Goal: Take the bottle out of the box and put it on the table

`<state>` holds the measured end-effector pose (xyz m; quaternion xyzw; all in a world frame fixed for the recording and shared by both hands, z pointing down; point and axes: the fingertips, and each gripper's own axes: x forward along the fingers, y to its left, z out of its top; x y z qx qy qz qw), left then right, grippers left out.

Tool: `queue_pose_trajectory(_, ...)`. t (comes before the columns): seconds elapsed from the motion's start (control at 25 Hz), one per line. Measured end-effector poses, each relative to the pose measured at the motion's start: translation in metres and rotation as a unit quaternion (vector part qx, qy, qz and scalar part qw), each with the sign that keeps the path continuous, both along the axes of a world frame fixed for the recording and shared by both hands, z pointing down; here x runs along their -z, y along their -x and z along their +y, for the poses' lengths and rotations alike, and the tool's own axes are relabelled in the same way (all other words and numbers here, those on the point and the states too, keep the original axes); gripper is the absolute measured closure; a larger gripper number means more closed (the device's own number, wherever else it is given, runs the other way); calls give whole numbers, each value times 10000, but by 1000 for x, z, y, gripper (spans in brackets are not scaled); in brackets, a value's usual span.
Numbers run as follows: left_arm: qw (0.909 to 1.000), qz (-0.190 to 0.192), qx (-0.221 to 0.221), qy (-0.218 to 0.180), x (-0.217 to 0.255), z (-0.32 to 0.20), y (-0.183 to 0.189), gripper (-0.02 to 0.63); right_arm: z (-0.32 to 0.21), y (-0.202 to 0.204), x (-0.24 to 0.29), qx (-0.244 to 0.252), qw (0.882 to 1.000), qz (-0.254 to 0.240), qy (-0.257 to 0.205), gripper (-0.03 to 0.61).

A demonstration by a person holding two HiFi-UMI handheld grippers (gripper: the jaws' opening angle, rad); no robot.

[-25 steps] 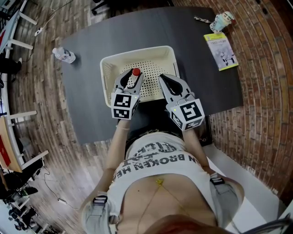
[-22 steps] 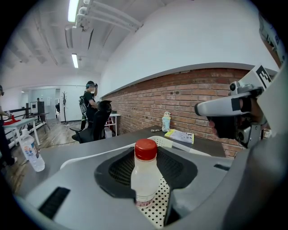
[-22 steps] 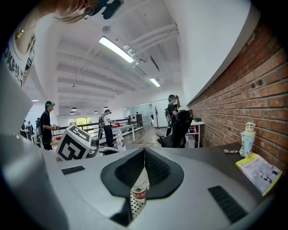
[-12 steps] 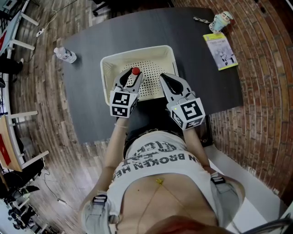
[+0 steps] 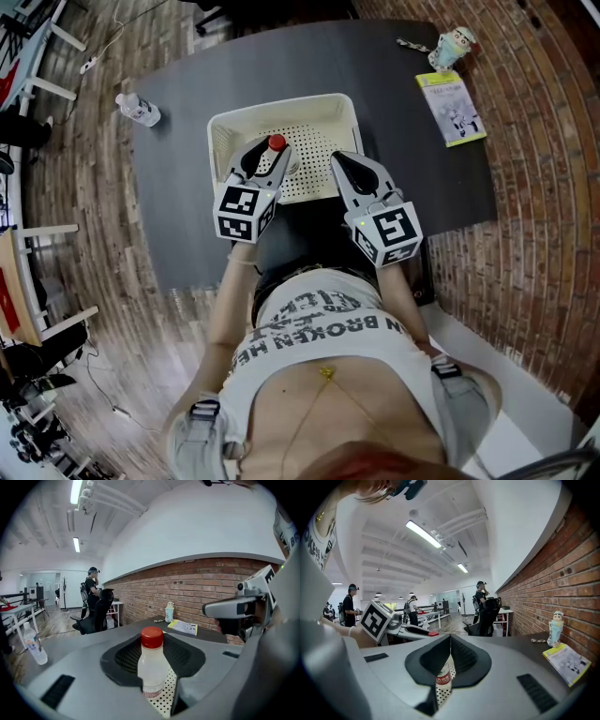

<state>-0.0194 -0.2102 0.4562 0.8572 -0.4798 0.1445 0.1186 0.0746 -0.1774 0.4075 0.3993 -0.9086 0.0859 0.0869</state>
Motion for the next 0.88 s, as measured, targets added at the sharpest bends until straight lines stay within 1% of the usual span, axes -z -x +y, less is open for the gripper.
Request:
queue_pose_trajectory(0.16, 9998, 73, 71, -180, 36, 1, 6, 466, 4, -1, 2, 22, 10000, -18, -25, 569)
queue_pose_trajectory(0.28, 9994, 46, 79, -326, 61, 2, 9, 466, 5, 0, 2, 48, 10000, -27, -37, 569)
queue_pose_trajectory(0.44, 9988, 65, 79, -481, 85, 4, 12, 466, 7, 2, 5, 98, 9999, -29, -62, 569)
queue_pose_trajectory(0.68, 9980, 204, 56, -602, 102, 9, 12, 466, 9, 1, 5, 152, 9999, -20, -54, 569)
queue_pose_trajectory(0.88, 9979, 197, 38, -624, 106, 12, 10, 468, 11, 0, 5, 164, 9998, -25, -57, 569)
